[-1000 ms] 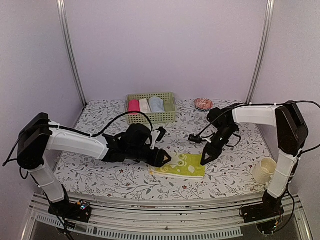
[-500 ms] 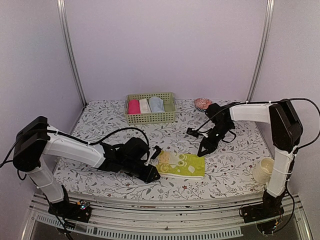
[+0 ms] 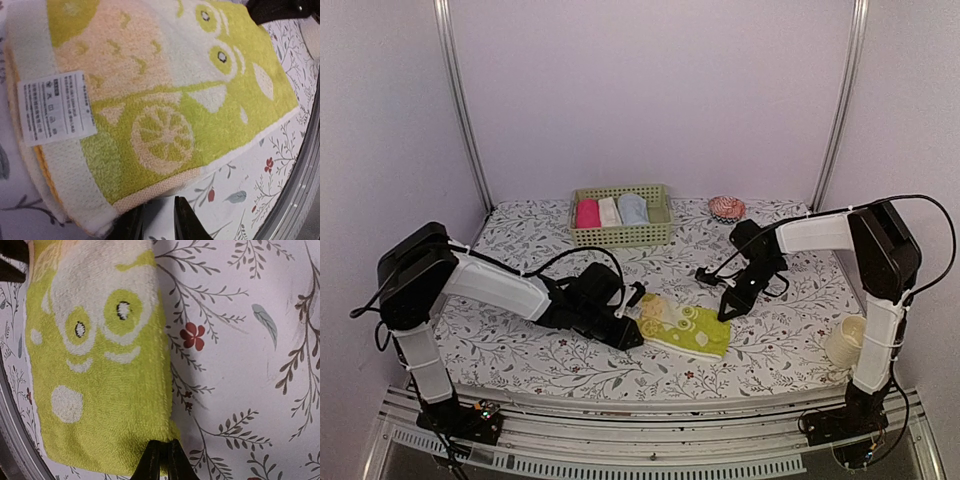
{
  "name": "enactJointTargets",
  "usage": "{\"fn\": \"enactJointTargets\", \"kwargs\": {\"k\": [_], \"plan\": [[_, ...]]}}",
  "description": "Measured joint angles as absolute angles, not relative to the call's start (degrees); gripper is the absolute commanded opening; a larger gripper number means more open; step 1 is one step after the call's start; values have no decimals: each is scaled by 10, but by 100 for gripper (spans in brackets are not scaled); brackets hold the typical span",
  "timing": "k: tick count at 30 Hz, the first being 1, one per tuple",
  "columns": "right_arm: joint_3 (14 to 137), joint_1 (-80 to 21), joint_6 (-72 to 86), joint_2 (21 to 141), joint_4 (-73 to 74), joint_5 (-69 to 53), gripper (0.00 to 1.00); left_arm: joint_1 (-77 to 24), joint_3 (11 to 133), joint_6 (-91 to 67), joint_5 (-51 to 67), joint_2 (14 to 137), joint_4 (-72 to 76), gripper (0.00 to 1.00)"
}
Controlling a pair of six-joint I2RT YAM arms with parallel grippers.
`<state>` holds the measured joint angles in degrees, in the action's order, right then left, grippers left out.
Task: Roll the towels
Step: Rotate the towel at the center of the board.
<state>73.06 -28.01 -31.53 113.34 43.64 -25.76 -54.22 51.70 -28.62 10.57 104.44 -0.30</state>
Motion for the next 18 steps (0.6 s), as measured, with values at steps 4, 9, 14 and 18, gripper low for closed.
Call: {"fn": "enactJointTargets", "kwargs": {"k": [4,9,14,18], "plan": [[700,-292,-312,1114,433,-273,13,-487,572,-250,107,1091,1,26],[682,-304,-315,1107,441,-314,16,-443,639,-208,98,1136,-4,31],[681,-304,-324,1103,455,-347,18,-442,647,-192,80,1118,-29,33],[676,-304,-329,1080,467,-350,18,-445,630,-196,70,1066,-47,34]]}}
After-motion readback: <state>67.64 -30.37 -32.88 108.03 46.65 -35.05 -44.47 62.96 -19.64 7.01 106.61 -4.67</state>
